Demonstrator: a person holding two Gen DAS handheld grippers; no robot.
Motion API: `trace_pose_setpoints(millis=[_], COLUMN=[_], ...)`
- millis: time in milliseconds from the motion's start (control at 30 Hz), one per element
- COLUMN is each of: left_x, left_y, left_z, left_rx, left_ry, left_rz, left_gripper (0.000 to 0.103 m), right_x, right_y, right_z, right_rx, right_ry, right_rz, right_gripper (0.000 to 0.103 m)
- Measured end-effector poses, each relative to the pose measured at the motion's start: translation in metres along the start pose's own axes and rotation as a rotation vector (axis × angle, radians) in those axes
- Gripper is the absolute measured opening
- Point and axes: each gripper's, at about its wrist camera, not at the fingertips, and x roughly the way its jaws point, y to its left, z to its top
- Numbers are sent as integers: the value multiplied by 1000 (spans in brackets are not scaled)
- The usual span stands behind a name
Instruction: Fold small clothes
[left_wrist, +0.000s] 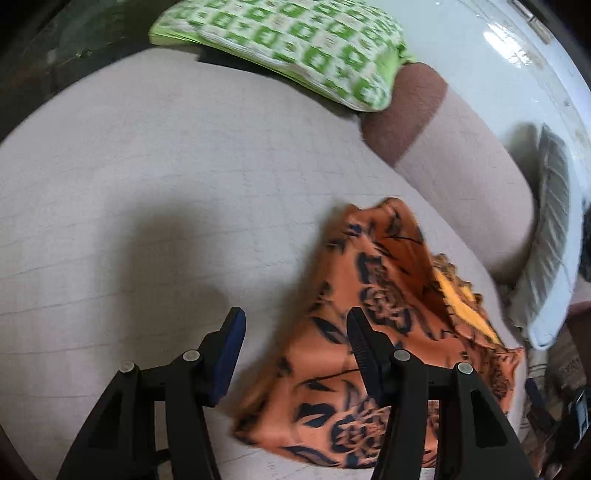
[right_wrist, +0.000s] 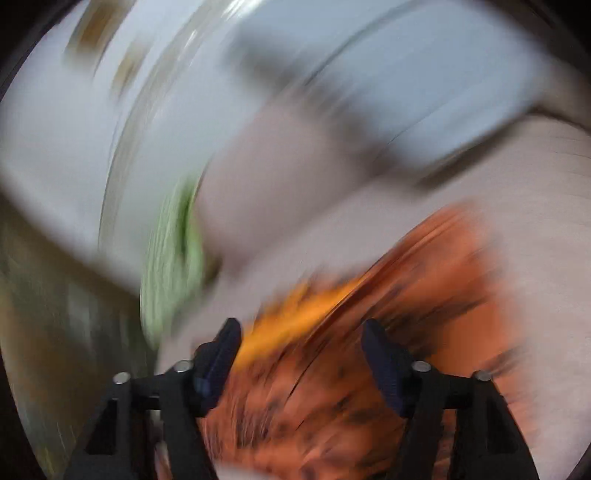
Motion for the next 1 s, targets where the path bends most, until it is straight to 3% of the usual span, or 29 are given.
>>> trace_pose_setpoints(millis=[100,200,300,367,433,567,700,867,900,1000], left_x=[-1,7,20,24,26,37,37,38,42,45], left_y=[9,10,8,5,5,2,-3,-18,-17,-19], left_z=[-4,-8,-14,-16,-15,-6,0,-1,0,0], left_rx=[-7,17,65,89,108,120,135,204,201,198], left_ry=[16,68,120,137,137,151,145,95,94,81], left_rz=[36,51,60,56,57,54,63,133,152,167], left_gripper=[58,58,58,58,58,59,59,62,66,67], right_x=[83,139,201,234,249,233,175,88,75,57], right_y=[78,121,139,136,126,115,110,65,51,17], right_z=[-51,-81,-76,-50,-21,1,-10,-47,-60,-97], right_rx=[-179,-280,-265,-232,-150,-22,-129,-211,-213,-218], right_ry=[242,329,341,264,184,123,65,90,112,206], right_rz=[33,18,-57,-142,-174,-107,-94,-149,-189,-279], right_gripper=[38,39,39,37,37,38,40,40,40,39])
